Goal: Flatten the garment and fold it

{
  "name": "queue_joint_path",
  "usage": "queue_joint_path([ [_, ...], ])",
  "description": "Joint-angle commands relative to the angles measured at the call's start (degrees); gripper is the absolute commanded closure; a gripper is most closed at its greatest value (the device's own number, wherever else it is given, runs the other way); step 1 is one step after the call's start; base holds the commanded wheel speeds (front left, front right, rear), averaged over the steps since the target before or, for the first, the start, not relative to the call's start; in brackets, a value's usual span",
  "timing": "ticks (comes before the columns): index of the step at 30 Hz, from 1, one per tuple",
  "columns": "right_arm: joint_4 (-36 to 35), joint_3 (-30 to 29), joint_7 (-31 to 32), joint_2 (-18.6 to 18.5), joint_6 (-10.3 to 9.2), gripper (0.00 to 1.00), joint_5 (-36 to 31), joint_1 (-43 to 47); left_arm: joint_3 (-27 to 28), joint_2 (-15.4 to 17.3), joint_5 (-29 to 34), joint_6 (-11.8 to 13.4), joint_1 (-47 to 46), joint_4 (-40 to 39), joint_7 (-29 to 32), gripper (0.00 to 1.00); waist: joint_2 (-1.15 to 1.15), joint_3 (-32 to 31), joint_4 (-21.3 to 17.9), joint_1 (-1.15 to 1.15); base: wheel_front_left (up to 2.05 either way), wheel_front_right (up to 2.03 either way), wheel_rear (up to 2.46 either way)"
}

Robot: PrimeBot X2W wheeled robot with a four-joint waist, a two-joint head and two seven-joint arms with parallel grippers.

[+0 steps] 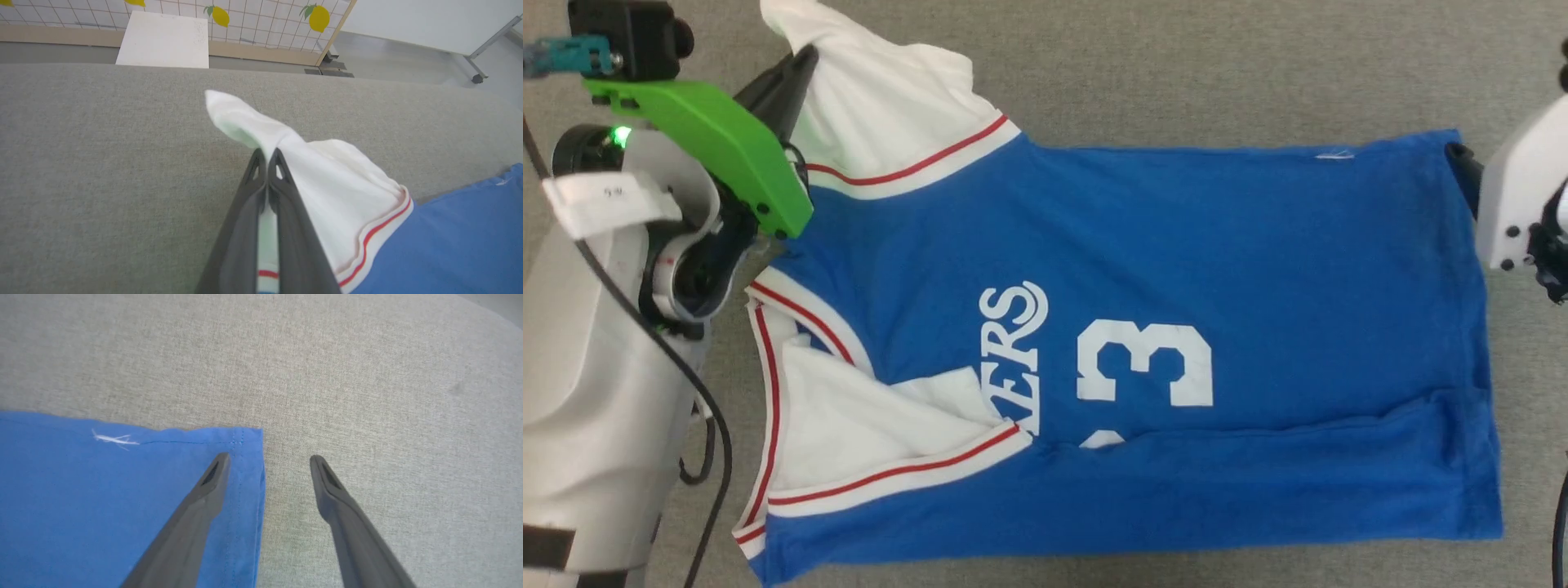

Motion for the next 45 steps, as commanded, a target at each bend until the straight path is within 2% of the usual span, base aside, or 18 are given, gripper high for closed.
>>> queue_joint_path([
  [1,1.17,1.03,0.99,-0.47,-0.09,0.0,-0.57,-1.2,0.49,0.35,-0.62,0.46,1.52,-1.77,-0.66,1.0,0.0,1.51,1.34,0.0,0.0,0.0,0.0],
  [7,5.14,4.22,4.75,-1.08,-0.09,0.0,-1.25,-2.57,0.62,0.64,-0.97,1.45,4.42,-6.99,-0.77,1.0,0.0,2.43,2.14,0.0,0.0,0.0,0.0],
  [8,5.56,4.21,5.64,-1.07,-0.09,0.23,-1.16,-2.59,0.63,0.7,-0.98,1.54,4.64,-7.32,-0.78,1.0,0.0,2.36,2.17,0.0,0.0,0.0,0.0],
  [9,5.81,4.24,6.53,-1.09,-0.09,0.77,-1.13,-2.61,0.6,0.73,-1.06,1.46,4.83,-7.69,-0.84,1.0,0.0,2.17,2.14,0.0,0.0,0.0,0.0],
  [10,5.87,4.24,6.99,-1.18,-0.09,0.95,-1.04,-2.67,0.6,0.73,-1.08,1.38,4.9,-7.86,-1.01,1.0,0.0,1.9,2.12,0.0,0.0,0.0,0.0],
  [11,5.76,3.79,7.13,-1.11,-0.09,1.0,-0.76,-2.78,0.52,0.77,-1.08,1.28,5.0,-7.9,-1.07,1.0,0.0,1.49,2.08,0.0,0.0,0.0,0.0],
  [17,3.5,1.22,3.66,-0.71,-0.09,1.0,0.71,-1.59,0.37,0.76,-2.17,-0.29,6.3,-7.82,-2.08,1.0,0.0,-3.18,1.7,0.0,0.0,0.0,0.0],
  [20,2.21,0.57,1.13,-0.83,-0.09,1.0,1.95,1.07,0.73,0.93,-3.09,-0.22,8.92,-8.62,-2.44,1.0,0.0,-6.43,1.4,0.0,0.0,0.0,0.0],
  [26,-0.15,-1.85,-3.04,-0.32,-0.09,1.0,4.57,10.1,1.63,1.84,-5.01,2.23,19.77,-13.46,-2.53,1.0,0.0,-12.79,1.38,0.0,0.0,0.0,0.0],
  [32,-1.41,-4.88,-5.43,1.19,-0.09,1.0,5.58,18.87,2.48,0.82,-7.6,5.35,31.7,-16.82,-3.67,1.0,0.0,-16.35,2.03,0.0,0.0,0.0,0.0],
  [40,-0.34,-6.27,-6.69,3.62,-0.09,1.0,5.64,26.67,2.66,-0.87,-9.66,7.55,41.77,-14.62,-5.36,1.0,0.0,-18.57,2.32,0.0,0.0,0.0,0.0],
  [45,1.11,-6.58,-7.09,5.09,-0.09,1.0,5.66,29.94,1.58,-1.56,-10.77,7.87,44.51,-11.71,-4.26,1.0,0.0,-19.12,2.55,0.0,0.0,0.0,0.0],
])
